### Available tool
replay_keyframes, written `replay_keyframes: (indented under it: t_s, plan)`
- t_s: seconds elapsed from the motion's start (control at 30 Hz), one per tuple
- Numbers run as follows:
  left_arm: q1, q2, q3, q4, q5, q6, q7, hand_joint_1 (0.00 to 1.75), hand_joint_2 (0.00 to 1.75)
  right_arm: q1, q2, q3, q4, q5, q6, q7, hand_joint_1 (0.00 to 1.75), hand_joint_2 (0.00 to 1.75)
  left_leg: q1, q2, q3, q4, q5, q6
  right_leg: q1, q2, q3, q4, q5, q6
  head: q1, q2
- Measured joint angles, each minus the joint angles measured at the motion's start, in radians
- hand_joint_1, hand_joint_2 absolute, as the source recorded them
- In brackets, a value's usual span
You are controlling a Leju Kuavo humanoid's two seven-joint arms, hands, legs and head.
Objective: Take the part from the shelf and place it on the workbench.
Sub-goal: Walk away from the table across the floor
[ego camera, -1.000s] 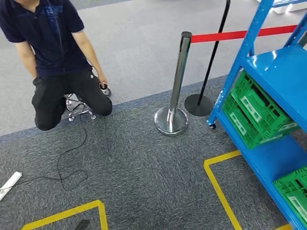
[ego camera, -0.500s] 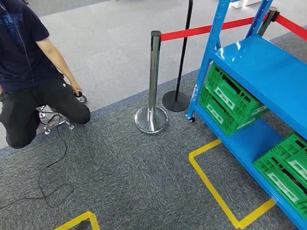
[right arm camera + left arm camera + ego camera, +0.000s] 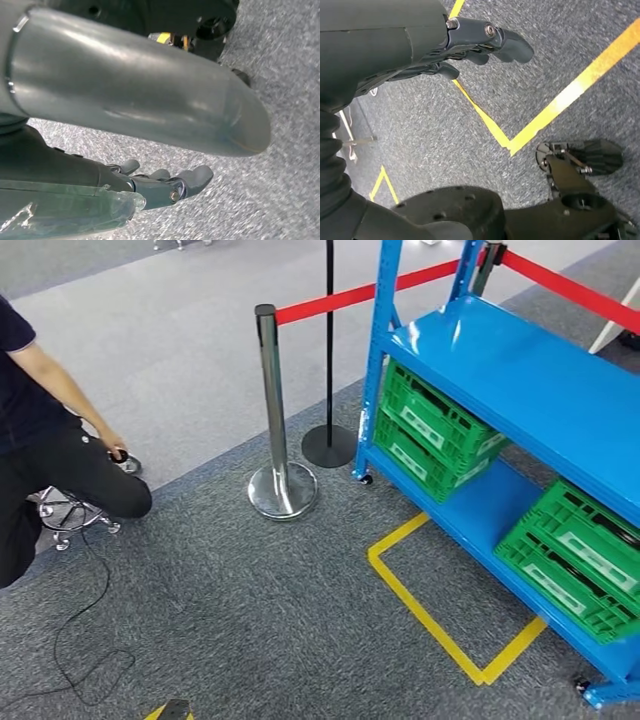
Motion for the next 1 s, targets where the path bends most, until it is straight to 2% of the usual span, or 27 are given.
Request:
replay_keyframes:
  t_s: [0.07,0.13,0.17,0.2,0.23,0.27,0.3,0.33,0.37,0.4,0.43,0.5,0.53,0.57,0.63,0.67,0.7,0.73,0.77,0.8,0.83,0.9,0.93,1.0]
  plan:
    - [-0.002,0.000,0.000,0.000,-0.001,-0.001,0.000,0.00,1.75,0.002,0.000,0.001,0.000,0.000,0.000,0.001,0.00,0.00,0.004,-0.032,-0.012,0.032,-0.027,-0.012,-0.004,0.019,0.000,-0.006,0.006,-0.011,-0.003,0.000]
    - [-0.001,0.000,0.000,0.000,-0.001,-0.001,0.000,0.00,1.75,0.000,0.000,0.002,0.000,0.000,-0.001,0.001,0.00,0.00,0.006,-0.075,-0.063,0.144,-0.089,-0.020,-0.008,0.039,-0.002,-0.008,0.009,-0.019,-0.008,0.000]
    - [0.001,0.000,0.000,0.000,-0.001,-0.001,0.000,0.00,1.75,-0.001,0.000,0.003,0.000,0.000,-0.001,0.001,0.00,0.00,0.007,-0.083,-0.096,0.212,-0.119,-0.022,-0.008,0.051,-0.003,-0.008,0.010,-0.021,-0.009,0.000]
    - [0.002,0.000,0.000,0.001,-0.001,-0.001,0.000,0.00,1.75,-0.001,0.000,0.003,0.000,0.000,-0.001,0.001,0.00,0.00,0.007,-0.085,-0.121,0.262,-0.133,-0.023,-0.008,0.063,-0.004,-0.008,0.011,-0.021,-0.010,0.000]
    - [0.003,0.000,0.000,0.001,-0.001,-0.001,0.000,0.00,1.75,0.000,0.000,0.003,0.000,0.000,-0.001,0.001,0.00,0.00,0.007,-0.086,-0.132,0.279,-0.127,-0.023,-0.009,0.075,-0.004,-0.008,0.011,-0.021,-0.009,0.000]
    - [0.004,0.000,0.000,0.001,-0.001,-0.001,0.000,0.00,1.75,0.001,0.000,0.003,0.000,0.000,-0.001,0.001,0.00,0.00,0.008,-0.088,-0.125,0.259,-0.103,-0.022,-0.009,0.087,-0.003,-0.008,0.012,-0.020,-0.009,0.000]
    - [0.003,0.000,0.000,0.001,-0.001,-0.001,0.000,0.00,1.75,0.002,0.000,0.004,0.000,0.000,-0.001,0.001,0.00,0.00,0.010,-0.096,-0.101,0.207,-0.066,-0.022,-0.011,0.100,-0.003,-0.008,0.013,-0.017,-0.009,0.000]
    - [0.003,0.000,0.000,0.001,-0.001,-0.001,0.000,0.00,1.75,0.002,0.000,0.004,0.000,0.000,-0.001,0.001,0.00,0.00,0.013,-0.115,-0.071,0.142,-0.030,-0.022,-0.012,0.112,-0.003,-0.008,0.015,-0.014,-0.009,0.000]
    - [0.003,0.000,0.000,0.001,-0.001,-0.001,0.000,0.00,1.75,0.001,0.000,0.004,0.000,0.000,-0.001,0.001,0.00,0.00,0.018,-0.140,-0.041,0.076,-0.006,-0.022,-0.011,0.124,-0.006,-0.004,0.015,-0.009,-0.010,0.000]
    - [0.003,-0.001,0.000,0.002,-0.001,-0.002,0.000,0.00,1.75,0.000,0.000,0.004,0.000,0.000,-0.001,0.001,0.00,0.00,0.021,-0.162,-0.021,0.031,0.006,-0.019,-0.012,0.134,-0.011,-0.002,0.017,-0.003,-0.010,0.000]
    - [0.002,-0.002,0.000,0.002,-0.001,-0.002,0.000,0.00,1.75,-0.001,0.000,0.004,0.000,0.000,-0.001,0.001,0.00,0.00,0.022,-0.175,-0.013,0.009,0.007,-0.016,-0.012,0.144,-0.015,-0.002,0.020,0.003,-0.011,0.000]
    - [0.000,-0.002,0.000,0.002,-0.001,-0.003,0.000,0.00,1.75,0.004,0.000,0.005,0.000,0.000,-0.001,0.001,0.00,0.00,0.020,-0.164,-0.012,0.001,0.006,-0.002,-0.015,0.161,-0.025,-0.004,0.025,0.016,-0.011,0.000]
    - [-0.001,-0.002,0.000,0.002,-0.001,-0.003,0.000,0.00,1.75,0.007,0.000,0.005,0.000,0.000,-0.001,0.001,0.00,0.00,0.019,-0.154,-0.012,-0.002,0.009,0.005,-0.015,0.151,-0.031,0.001,0.021,0.020,-0.010,0.000]
    - [-0.001,-0.001,0.000,0.002,-0.001,-0.003,0.000,0.00,1.75,0.008,0.000,0.005,0.000,0.000,-0.001,0.001,0.00,0.00,0.019,-0.143,-0.011,-0.004,0.011,0.013,-0.015,0.131,-0.043,0.022,0.007,0.024,-0.006,0.000]
    - [0.001,-0.001,0.000,0.002,-0.001,-0.003,0.000,0.00,1.75,0.005,0.000,0.005,0.000,0.000,-0.001,0.001,0.00,0.00,0.016,-0.118,-0.011,-0.006,0.011,0.023,-0.012,0.075,-0.091,0.124,-0.053,0.029,0.000,0.000]
    - [0.002,0.000,0.000,0.002,-0.002,-0.003,0.000,0.00,1.75,0.003,0.000,0.005,0.001,0.000,0.000,0.001,0.00,0.00,0.013,-0.104,-0.011,-0.006,0.010,0.025,-0.012,0.058,-0.122,0.193,-0.086,0.031,0.002,0.000]
    - [0.004,0.000,0.000,0.002,-0.002,-0.003,0.000,0.00,1.75,0.002,0.000,0.006,0.001,0.000,0.001,0.001,0.00,0.00,0.011,-0.090,-0.010,-0.005,0.010,0.027,-0.013,0.050,-0.147,0.249,-0.107,0.032,0.001,0.000]
    - [0.004,0.000,0.000,0.002,-0.002,-0.003,0.000,0.00,1.75,0.002,0.000,0.006,0.002,0.000,0.001,0.002,0.00,0.00,0.010,-0.077,-0.010,-0.005,0.009,0.027,-0.013,0.046,-0.156,0.276,-0.111,0.033,0.001,0.000]
    - [0.004,0.000,0.000,0.002,-0.002,-0.003,0.000,0.00,1.75,0.004,0.000,0.006,0.002,0.000,0.001,0.002,0.00,0.00,0.009,-0.066,-0.009,-0.005,0.008,0.028,-0.013,0.043,-0.146,0.263,-0.096,0.032,0.001,0.000]
    - [0.003,0.000,0.000,0.002,-0.002,-0.004,0.000,0.00,1.75,0.005,0.000,0.006,0.002,0.000,0.001,0.002,0.00,0.00,0.009,-0.056,-0.007,-0.005,0.006,0.027,-0.013,0.038,-0.115,0.211,-0.067,0.031,0.002,0.000]
    - [0.002,0.000,0.000,0.002,-0.004,-0.003,0.000,0.00,1.75,0.005,0.000,0.006,0.002,0.000,0.001,0.002,0.00,0.00,0.009,-0.048,-0.004,-0.005,0.004,0.025,-0.012,0.022,-0.075,0.140,-0.038,0.030,0.002,0.000]
    - [0.002,0.000,0.000,0.002,-0.013,-0.002,0.000,0.00,1.75,0.001,0.000,0.006,0.002,0.000,0.001,0.002,0.00,0.00,0.004,-0.030,0.001,-0.002,-0.001,0.016,-0.006,-0.007,-0.010,0.028,-0.007,0.021,0.001,0.000]
    - [0.002,0.000,0.000,0.002,-0.019,0.000,0.000,0.00,1.75,-0.001,0.000,0.006,0.002,0.000,0.002,0.002,0.00,0.00,0.001,-0.023,0.003,-0.002,-0.003,0.012,-0.003,-0.014,0.002,0.007,-0.005,0.016,0.000,0.000]
    - [0.000,0.000,0.000,0.002,-0.031,0.002,0.000,0.00,1.75,-0.002,0.000,0.006,0.002,0.000,0.002,0.003,0.00,0.00,0.001,-0.008,0.006,-0.003,-0.004,0.004,0.000,0.002,0.001,0.003,-0.004,0.003,0.000,0.000]
